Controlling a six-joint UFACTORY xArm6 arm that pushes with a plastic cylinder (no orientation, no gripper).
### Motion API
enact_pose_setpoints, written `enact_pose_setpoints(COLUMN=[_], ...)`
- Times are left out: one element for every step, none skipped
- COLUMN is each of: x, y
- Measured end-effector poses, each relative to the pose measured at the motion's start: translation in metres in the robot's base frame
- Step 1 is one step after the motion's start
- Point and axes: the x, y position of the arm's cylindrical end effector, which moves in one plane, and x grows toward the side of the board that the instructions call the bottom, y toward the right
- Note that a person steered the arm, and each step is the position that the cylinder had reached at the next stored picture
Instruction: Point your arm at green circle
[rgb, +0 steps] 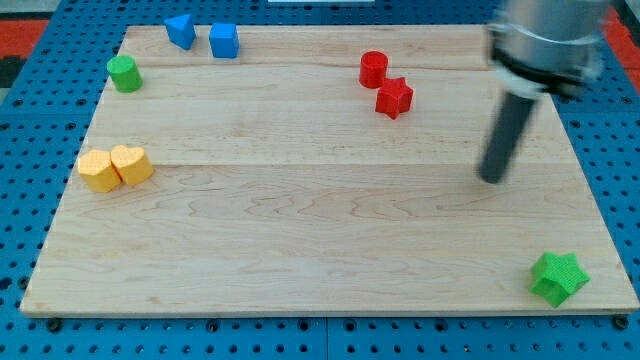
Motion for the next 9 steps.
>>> enact_pose_setpoints(x=[0.087, 0.138, 0.111, 0.089, 0.126, 0.103, 0.059, 0.072, 0.068], y=[0.06, -0.009, -0.084, -0.089, -0.118, -0.186, -0.157, -0.073, -0.12])
